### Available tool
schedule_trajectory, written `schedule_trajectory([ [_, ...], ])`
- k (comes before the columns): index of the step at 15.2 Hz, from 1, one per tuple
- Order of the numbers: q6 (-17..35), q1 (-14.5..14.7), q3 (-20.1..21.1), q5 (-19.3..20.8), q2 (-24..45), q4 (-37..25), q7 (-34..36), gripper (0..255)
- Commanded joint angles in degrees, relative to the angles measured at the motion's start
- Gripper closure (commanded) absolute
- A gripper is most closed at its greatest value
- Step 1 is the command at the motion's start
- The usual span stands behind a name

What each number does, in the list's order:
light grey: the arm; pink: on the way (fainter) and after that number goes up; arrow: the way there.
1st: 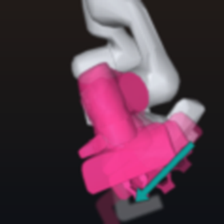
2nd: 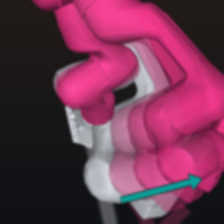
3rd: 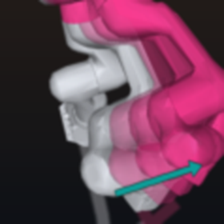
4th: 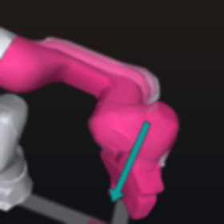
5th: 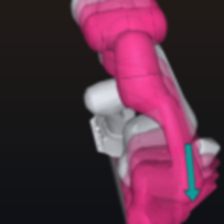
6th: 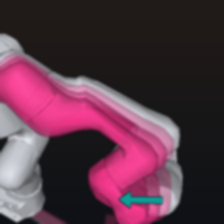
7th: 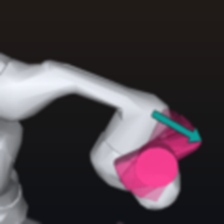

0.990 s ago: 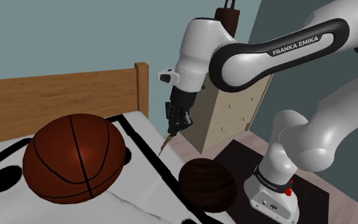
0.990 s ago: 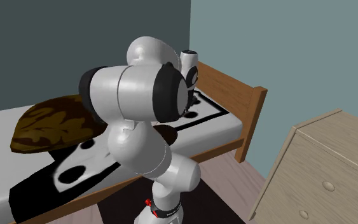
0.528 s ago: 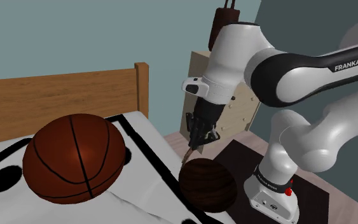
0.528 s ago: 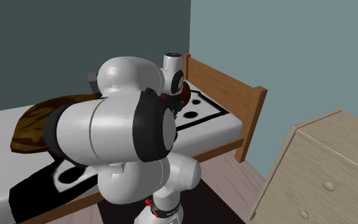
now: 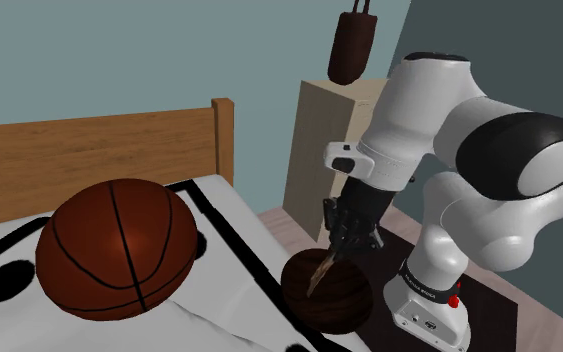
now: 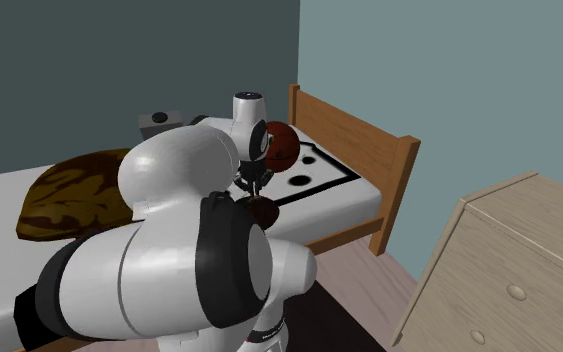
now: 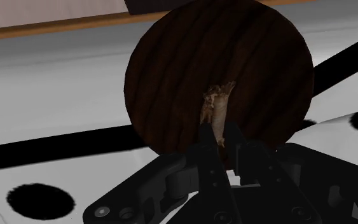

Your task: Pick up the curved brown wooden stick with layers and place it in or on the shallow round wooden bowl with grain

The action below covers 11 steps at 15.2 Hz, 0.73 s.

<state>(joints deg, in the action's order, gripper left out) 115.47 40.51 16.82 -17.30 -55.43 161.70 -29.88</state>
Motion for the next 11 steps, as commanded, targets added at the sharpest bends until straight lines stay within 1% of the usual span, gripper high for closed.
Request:
schedule_trajectory([
  [1,1.41,0.38,0.41,-0.52,-0.19,1.61,0.04,255],
  [11,10.37,1.6,2.47,-3.03,2.92,7.58,-0.47,255],
])
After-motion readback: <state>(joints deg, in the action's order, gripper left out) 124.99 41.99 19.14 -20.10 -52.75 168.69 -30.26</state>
